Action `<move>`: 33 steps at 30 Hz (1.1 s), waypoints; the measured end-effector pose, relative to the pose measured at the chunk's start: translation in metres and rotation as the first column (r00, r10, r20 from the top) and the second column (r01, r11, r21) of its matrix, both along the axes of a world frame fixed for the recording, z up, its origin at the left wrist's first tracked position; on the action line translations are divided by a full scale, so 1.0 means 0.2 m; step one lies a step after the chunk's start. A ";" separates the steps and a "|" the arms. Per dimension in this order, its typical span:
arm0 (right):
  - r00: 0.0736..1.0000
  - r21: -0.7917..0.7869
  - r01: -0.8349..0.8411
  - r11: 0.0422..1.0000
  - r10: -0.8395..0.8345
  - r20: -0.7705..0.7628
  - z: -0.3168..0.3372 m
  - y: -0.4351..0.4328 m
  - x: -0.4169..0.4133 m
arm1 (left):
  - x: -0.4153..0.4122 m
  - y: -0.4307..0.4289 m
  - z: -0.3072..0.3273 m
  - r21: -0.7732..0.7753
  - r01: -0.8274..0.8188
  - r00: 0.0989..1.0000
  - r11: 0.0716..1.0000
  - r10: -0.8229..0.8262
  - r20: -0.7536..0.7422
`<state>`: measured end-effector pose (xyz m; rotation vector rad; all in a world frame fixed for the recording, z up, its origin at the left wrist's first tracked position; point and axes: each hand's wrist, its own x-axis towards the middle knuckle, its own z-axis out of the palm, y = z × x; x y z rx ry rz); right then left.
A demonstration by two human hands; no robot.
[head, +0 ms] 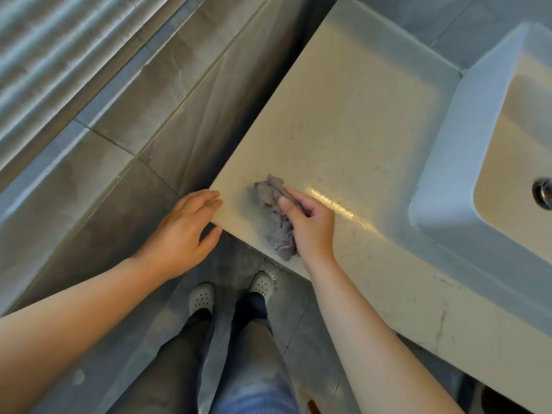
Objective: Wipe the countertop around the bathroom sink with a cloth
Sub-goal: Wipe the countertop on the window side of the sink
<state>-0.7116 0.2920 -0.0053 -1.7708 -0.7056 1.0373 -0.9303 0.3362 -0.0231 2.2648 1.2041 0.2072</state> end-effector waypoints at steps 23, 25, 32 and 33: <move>0.811 0.083 0.092 0.992 -0.123 0.572 -0.07 -0.08 0.48 | 0.12 0.05 0.02 0.014 0.072 0.994 0.997 -0.070 -0.084; 0.801 0.110 0.199 0.974 -0.226 0.555 -0.05 -0.10 0.59 | 0.13 0.05 0.01 0.009 0.075 0.993 0.997 -0.074 -0.092; 0.626 0.000 0.291 0.957 -0.190 0.756 -0.21 -0.17 0.71 | 0.14 0.05 -0.01 0.017 0.054 0.995 0.998 -0.052 -0.086; 0.631 0.011 0.303 0.953 -0.209 0.747 -0.23 -0.16 0.68 | 0.14 0.05 -0.01 0.020 0.054 0.995 0.998 -0.052 -0.080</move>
